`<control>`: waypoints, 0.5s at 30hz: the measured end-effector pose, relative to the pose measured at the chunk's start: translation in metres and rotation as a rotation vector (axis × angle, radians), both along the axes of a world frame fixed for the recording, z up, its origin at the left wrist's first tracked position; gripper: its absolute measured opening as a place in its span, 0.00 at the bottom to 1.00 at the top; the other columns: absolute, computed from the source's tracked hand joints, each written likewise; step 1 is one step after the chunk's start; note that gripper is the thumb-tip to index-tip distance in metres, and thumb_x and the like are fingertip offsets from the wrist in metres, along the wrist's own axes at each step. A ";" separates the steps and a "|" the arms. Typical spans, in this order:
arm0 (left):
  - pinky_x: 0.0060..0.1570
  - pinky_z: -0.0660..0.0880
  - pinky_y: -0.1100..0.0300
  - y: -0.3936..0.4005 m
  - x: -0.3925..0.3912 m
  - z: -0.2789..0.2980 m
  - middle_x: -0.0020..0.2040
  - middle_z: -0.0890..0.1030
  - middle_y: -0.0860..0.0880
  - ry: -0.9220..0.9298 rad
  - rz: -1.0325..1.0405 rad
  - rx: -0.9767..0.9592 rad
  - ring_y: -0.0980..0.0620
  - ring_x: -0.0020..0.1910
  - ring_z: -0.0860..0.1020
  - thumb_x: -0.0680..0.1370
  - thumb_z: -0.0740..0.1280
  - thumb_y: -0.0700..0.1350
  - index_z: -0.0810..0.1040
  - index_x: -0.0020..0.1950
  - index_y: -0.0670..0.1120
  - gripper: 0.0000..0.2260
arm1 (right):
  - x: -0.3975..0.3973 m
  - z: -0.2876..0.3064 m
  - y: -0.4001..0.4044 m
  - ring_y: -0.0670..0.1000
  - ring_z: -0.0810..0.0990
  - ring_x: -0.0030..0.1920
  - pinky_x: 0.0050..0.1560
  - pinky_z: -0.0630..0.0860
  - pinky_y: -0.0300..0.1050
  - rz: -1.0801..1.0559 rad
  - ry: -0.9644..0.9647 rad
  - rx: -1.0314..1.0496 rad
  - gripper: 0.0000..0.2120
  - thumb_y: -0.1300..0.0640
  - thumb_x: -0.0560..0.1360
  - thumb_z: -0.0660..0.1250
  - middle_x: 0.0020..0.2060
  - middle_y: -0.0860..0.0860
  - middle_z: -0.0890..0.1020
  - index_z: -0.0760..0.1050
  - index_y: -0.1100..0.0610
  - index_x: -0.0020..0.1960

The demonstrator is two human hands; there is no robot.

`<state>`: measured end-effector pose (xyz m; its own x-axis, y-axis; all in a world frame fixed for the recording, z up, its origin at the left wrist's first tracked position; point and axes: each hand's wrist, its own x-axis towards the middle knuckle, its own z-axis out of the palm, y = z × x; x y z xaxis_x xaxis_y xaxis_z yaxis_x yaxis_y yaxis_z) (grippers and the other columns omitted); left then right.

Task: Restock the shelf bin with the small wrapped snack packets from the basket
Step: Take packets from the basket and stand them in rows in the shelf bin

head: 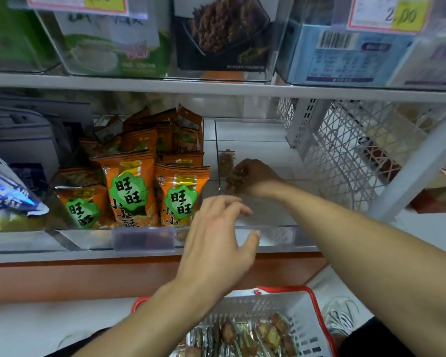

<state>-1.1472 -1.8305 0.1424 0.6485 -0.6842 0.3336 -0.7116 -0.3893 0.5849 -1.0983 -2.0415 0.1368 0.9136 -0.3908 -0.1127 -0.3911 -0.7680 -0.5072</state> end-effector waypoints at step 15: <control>0.45 0.68 0.64 0.011 -0.003 -0.012 0.78 0.28 0.64 0.098 -0.025 0.184 0.55 0.56 0.81 0.75 0.71 0.60 0.69 0.62 0.64 0.18 | 0.047 -0.044 0.003 0.60 0.71 0.71 0.72 0.67 0.48 -0.419 -0.213 0.406 0.37 0.57 0.75 0.73 0.71 0.61 0.72 0.59 0.57 0.78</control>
